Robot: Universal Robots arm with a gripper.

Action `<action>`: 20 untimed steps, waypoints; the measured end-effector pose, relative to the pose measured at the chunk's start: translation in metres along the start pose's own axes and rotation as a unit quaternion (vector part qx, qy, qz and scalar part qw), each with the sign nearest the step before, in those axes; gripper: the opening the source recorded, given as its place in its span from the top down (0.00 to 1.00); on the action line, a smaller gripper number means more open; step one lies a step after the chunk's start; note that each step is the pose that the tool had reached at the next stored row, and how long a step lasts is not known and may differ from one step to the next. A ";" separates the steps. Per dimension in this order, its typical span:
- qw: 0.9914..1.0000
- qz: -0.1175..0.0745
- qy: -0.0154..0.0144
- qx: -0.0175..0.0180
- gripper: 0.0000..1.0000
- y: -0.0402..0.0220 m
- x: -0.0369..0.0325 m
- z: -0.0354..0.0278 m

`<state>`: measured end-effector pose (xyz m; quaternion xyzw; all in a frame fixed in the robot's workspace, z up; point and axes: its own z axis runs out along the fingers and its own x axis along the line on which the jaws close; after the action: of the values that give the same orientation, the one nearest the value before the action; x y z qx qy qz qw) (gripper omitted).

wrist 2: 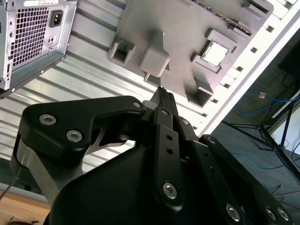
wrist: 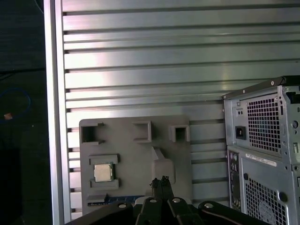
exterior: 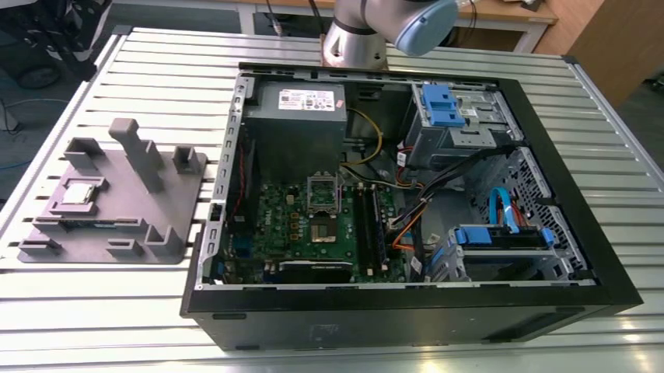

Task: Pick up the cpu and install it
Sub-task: 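Reach for the cpu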

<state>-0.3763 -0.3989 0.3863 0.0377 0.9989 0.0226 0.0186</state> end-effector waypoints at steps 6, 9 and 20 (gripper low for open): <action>1.000 0.000 0.000 0.000 0.89 -0.0004 0.0053 0.0001; 1.000 0.000 -0.001 0.000 0.89 -0.0009 0.0090 0.0004; 1.000 0.000 0.000 0.000 0.89 -0.0015 0.0142 0.0016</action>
<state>-0.3905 -0.3993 0.3842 0.0377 0.9988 0.0227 0.0191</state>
